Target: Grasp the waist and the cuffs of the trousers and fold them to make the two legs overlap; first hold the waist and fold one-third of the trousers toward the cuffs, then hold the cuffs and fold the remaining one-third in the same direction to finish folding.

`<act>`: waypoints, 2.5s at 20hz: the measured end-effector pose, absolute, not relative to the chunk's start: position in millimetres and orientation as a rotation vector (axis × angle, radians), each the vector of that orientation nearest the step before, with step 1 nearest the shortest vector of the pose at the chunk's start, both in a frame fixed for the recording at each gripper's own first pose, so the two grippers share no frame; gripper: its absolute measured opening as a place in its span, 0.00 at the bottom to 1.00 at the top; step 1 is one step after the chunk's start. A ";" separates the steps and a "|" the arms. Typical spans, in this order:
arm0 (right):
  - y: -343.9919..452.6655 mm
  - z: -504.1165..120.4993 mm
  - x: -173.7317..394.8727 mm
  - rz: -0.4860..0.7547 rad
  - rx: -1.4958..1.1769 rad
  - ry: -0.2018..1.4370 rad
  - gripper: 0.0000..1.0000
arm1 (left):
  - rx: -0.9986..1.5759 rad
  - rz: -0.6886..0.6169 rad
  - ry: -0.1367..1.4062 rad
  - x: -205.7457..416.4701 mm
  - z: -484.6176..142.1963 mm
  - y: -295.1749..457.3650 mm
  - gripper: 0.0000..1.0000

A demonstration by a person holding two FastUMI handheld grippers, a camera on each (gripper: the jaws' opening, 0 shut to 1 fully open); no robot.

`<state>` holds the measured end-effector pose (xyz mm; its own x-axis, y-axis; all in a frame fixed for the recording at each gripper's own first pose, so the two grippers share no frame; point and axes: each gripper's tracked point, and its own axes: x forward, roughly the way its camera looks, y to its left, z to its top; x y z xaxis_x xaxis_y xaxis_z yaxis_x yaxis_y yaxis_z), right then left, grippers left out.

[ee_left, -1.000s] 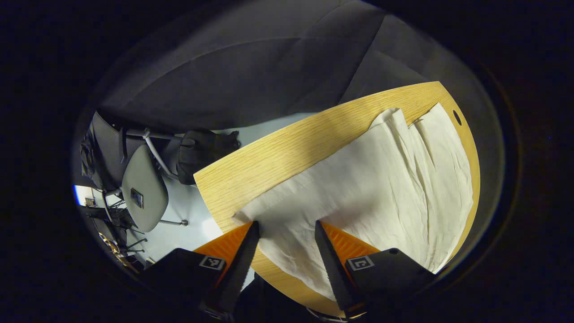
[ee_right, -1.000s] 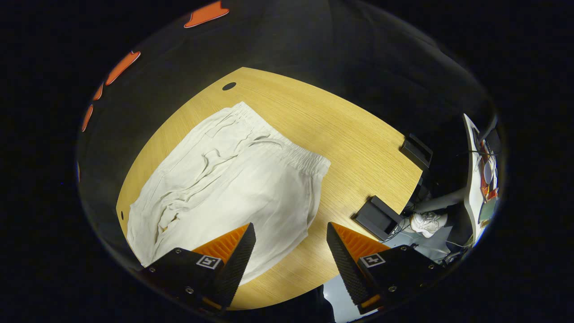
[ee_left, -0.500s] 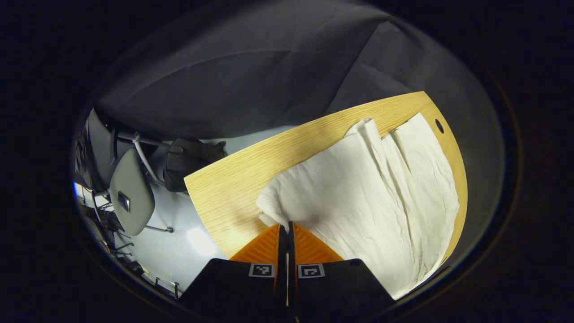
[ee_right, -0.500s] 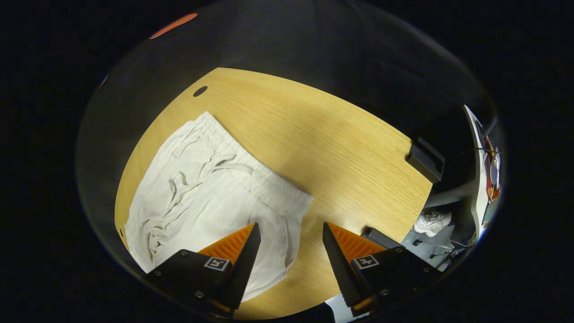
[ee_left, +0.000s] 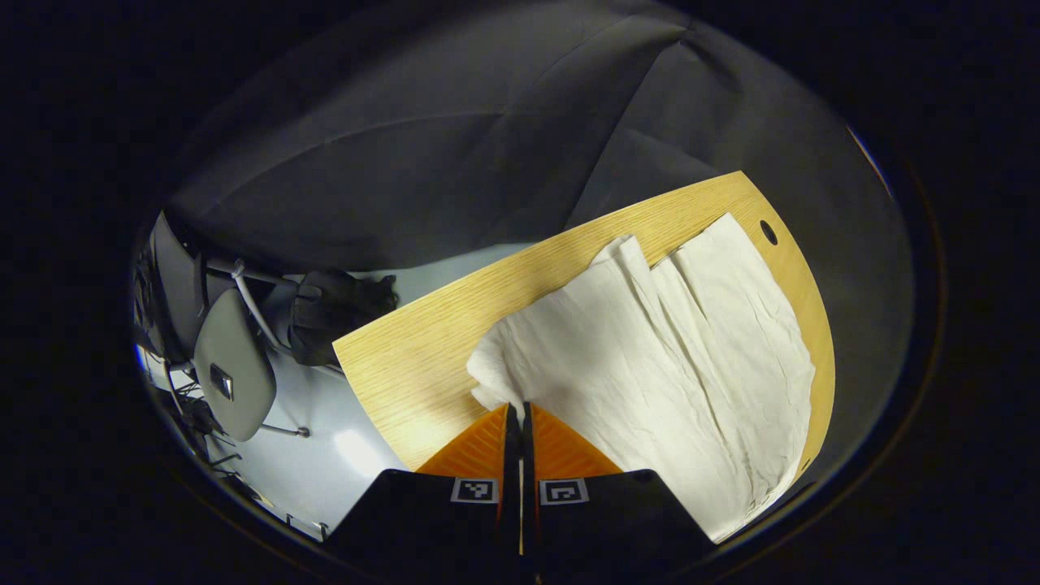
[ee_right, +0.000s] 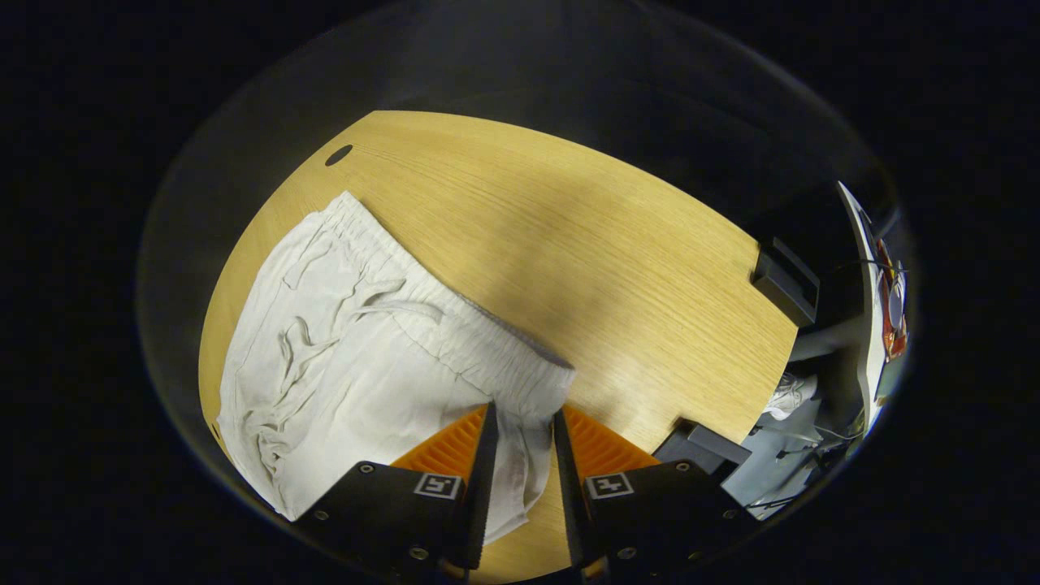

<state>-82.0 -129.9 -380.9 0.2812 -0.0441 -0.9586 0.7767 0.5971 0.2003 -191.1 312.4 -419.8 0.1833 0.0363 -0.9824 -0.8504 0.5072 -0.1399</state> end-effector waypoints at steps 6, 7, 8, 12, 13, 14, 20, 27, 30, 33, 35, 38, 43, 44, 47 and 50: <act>-132.3 -375.7 -77.9 -0.620 0.957 1.062 0.04 | -0.826 0.690 1.194 -174.5 -408.9 313.3 0.05; -133.3 -370.2 -78.5 -0.603 0.989 1.043 0.03 | -0.834 0.680 1.179 -170.7 -407.2 312.9 0.05; -133.3 -363.9 -76.5 -0.580 1.014 1.025 0.02 | -0.845 0.672 1.164 -168.1 -402.7 313.8 0.05; -134.9 -336.8 -64.3 -0.545 1.126 0.964 0.02 | -0.876 0.624 1.105 -143.0 -383.3 316.4 0.05; -133.7 -330.5 -61.0 -0.537 1.163 0.965 0.02 | -0.921 0.590 1.076 -128.3 -376.2 311.3 0.05; -134.1 -325.5 -56.3 -0.530 1.186 0.955 0.02 | -0.952 0.575 1.062 -121.4 -369.2 308.5 0.05; -131.8 -293.8 -22.4 -0.501 1.273 0.946 0.02 | -0.904 0.489 1.060 -82.4 -352.4 315.3 0.05; -131.9 -267.2 24.7 -0.483 1.339 0.944 0.02 | -0.807 0.357 1.060 -12.2 -331.8 322.1 0.05; -130.2 -257.8 41.5 -0.483 1.391 0.951 0.02 | -0.769 0.295 1.063 14.7 -326.3 322.0 0.05; -130.0 -255.5 68.8 -0.486 1.399 0.974 0.02 | -0.701 0.221 1.061 61.6 -331.7 325.9 0.05; -128.2 -255.5 85.3 -0.486 1.420 0.983 0.02 | -0.686 0.193 1.048 83.9 -338.6 324.9 0.05; -127.3 -263.4 108.1 -0.500 1.438 1.010 0.02 | -0.679 0.136 1.030 120.0 -349.2 322.8 0.05; -123.7 -286.1 162.5 -0.522 1.520 1.021 0.03 | -0.807 0.277 0.976 159.7 -379.5 333.1 0.05; -120.0 -288.7 172.6 -0.513 1.559 1.009 0.07 | -0.829 0.302 0.963 168.8 -389.2 332.7 0.07; -116.8 -284.0 197.3 -0.469 1.588 0.940 0.11 | -0.823 0.293 0.943 182.6 -391.5 327.1 0.09; -127.7 -267.9 207.9 -0.424 1.561 0.837 0.40 | -0.747 0.295 0.832 207.4 -369.7 337.6 0.26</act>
<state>207.9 -127.7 -267.9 0.6692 0.2659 -0.6939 0.7167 0.0156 0.6972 207.4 337.6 -369.7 0.6522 -0.0445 -0.7567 -0.5109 0.7117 -0.4822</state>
